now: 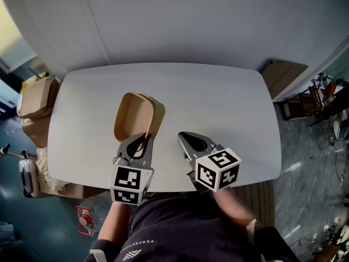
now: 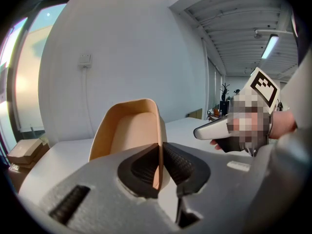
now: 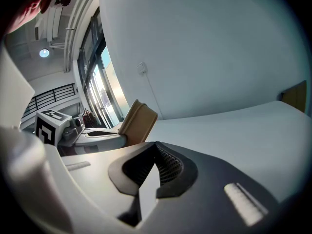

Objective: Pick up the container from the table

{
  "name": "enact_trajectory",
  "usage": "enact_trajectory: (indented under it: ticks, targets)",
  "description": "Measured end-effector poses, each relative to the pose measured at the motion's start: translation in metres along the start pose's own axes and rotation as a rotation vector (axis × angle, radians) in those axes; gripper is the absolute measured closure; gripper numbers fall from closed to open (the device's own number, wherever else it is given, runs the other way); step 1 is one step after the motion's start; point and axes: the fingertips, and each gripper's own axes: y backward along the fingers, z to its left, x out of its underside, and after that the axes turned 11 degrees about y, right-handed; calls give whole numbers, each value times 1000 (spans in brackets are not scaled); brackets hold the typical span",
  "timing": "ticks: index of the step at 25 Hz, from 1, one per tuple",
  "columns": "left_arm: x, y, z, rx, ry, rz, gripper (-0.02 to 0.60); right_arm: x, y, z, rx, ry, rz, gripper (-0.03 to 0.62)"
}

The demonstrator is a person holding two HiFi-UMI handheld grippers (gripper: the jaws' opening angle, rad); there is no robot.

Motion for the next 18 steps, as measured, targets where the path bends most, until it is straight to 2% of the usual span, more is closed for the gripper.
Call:
enact_trajectory:
  ticks: [5, 18]
  targets:
    - [0, 3, 8, -7, 29, -6, 552, -3, -1, 6, -3, 12, -15, 595]
    - [4, 0, 12, -3, 20, 19, 551, -7, -5, 5, -1, 20, -24, 597]
